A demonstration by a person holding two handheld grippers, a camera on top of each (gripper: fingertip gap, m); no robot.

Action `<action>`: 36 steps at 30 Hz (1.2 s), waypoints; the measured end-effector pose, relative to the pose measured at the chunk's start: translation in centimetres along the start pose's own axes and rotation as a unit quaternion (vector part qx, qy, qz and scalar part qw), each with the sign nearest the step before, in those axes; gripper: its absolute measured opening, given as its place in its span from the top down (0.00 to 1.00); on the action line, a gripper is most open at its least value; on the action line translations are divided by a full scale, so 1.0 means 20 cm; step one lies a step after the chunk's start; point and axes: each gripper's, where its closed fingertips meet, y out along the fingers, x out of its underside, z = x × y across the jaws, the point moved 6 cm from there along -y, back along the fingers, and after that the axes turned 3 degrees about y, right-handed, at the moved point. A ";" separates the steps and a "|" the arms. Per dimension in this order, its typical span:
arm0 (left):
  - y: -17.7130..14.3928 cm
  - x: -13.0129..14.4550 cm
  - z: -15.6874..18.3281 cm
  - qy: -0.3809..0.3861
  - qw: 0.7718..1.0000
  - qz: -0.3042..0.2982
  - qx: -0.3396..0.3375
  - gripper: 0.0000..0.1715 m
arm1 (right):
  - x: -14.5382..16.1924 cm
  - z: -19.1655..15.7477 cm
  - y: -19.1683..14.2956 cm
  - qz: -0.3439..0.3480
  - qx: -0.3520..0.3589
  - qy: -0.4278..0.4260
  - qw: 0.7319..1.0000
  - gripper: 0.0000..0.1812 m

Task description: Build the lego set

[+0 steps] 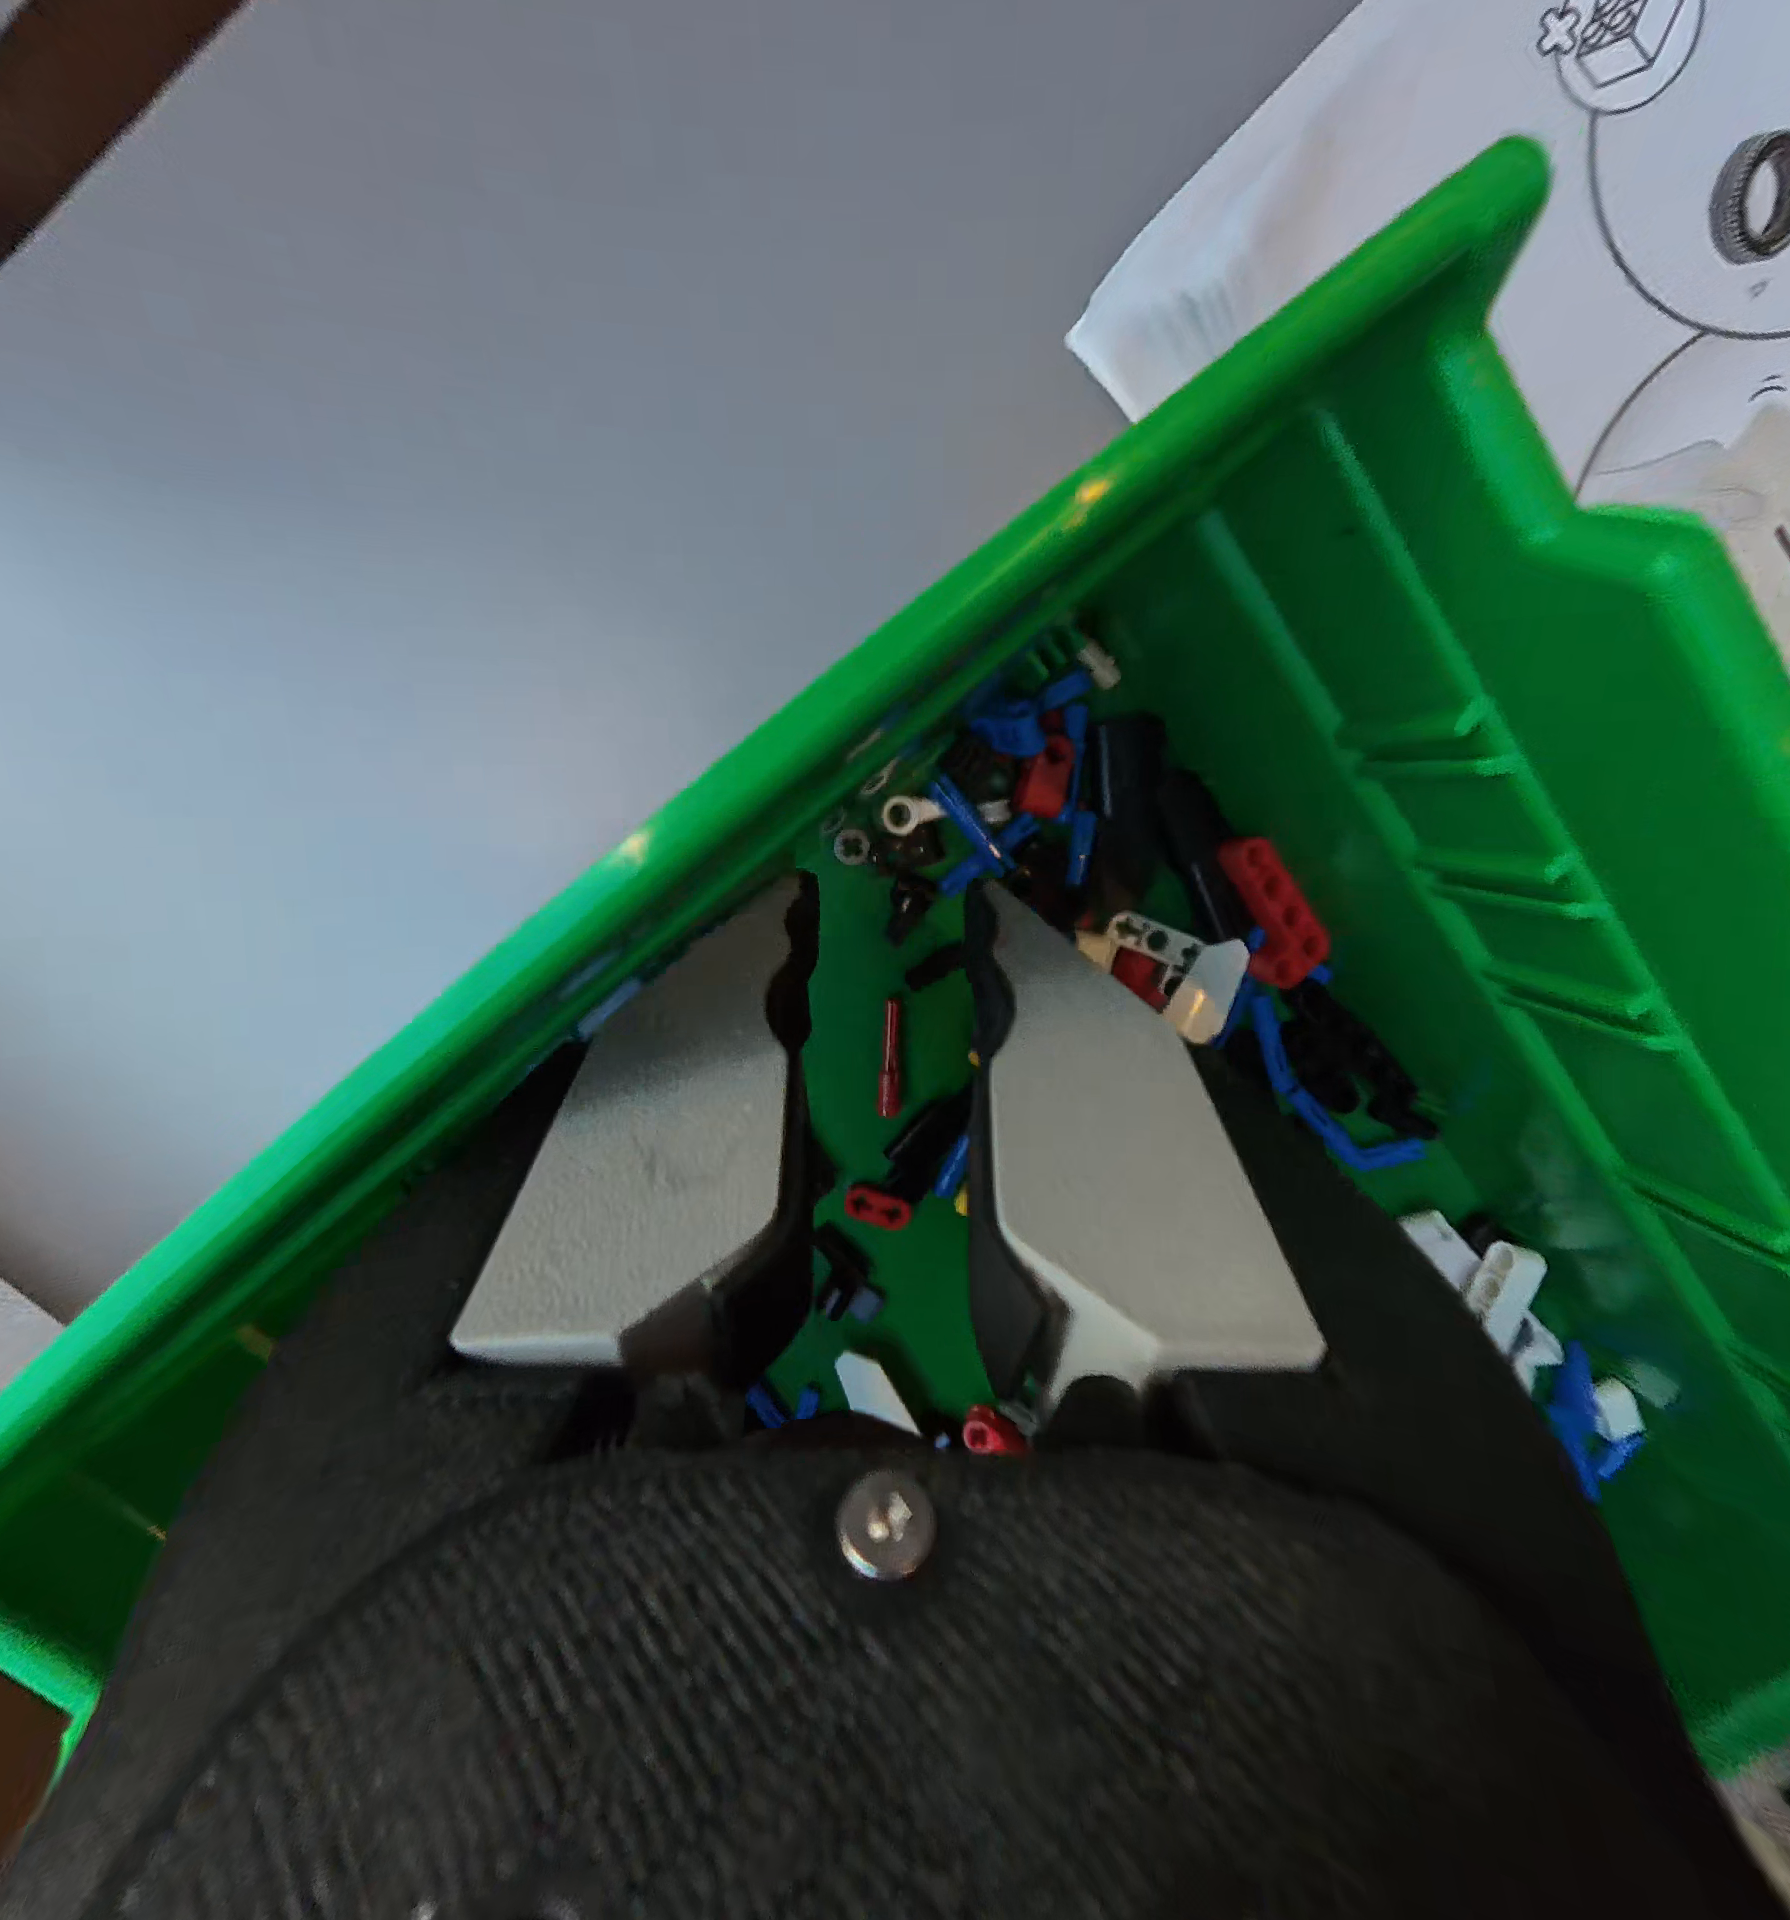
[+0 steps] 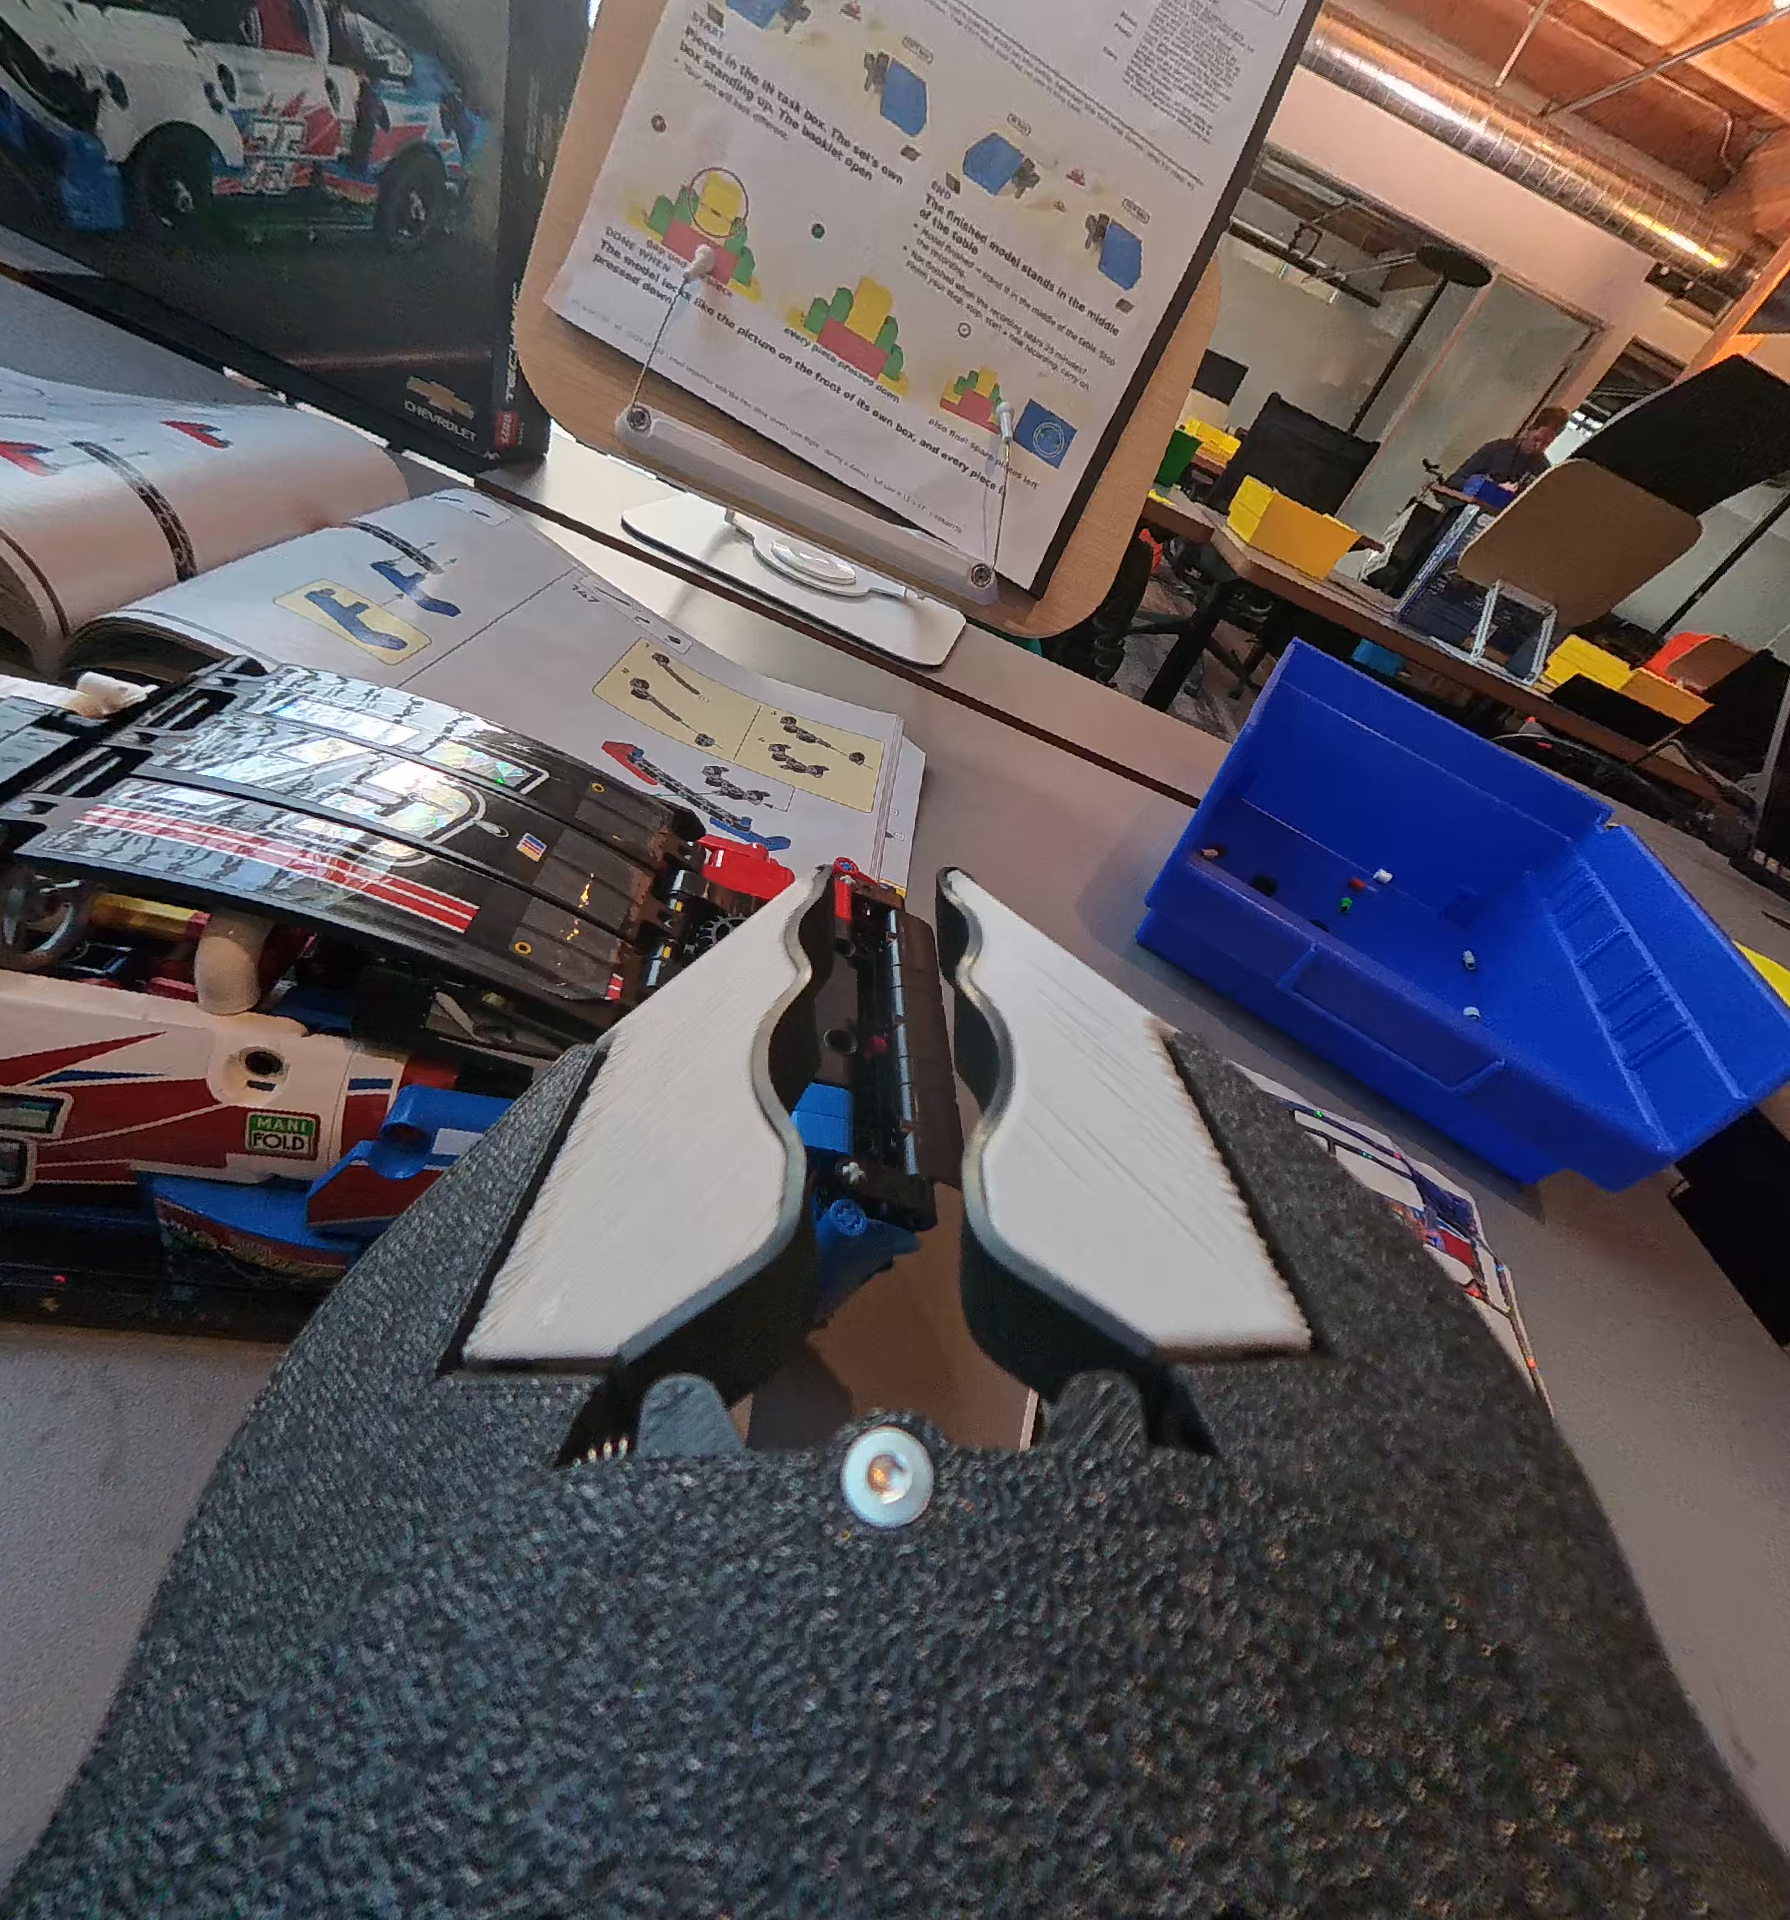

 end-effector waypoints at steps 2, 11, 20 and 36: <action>0.02 -0.02 0.01 0.020 1.000 -0.003 -0.010 0.91 | 0.00 0.00 0.00 0.001 -0.001 -0.001 1.000 0.90; 0.06 -0.02 0.04 0.164 0.985 -0.028 -0.034 0.92 | 0.00 0.00 0.00 0.001 -0.003 -0.002 1.000 0.91; 0.04 -0.05 0.05 0.279 0.957 0.004 -0.073 1.00 | 0.00 0.00 -0.01 0.005 -0.002 0.002 1.000 0.92; 0.04 0.02 0.04 0.258 0.964 -0.036 -0.061 1.00 | -0.01 0.01 -0.02 0.015 -0.005 0.014 1.000 0.93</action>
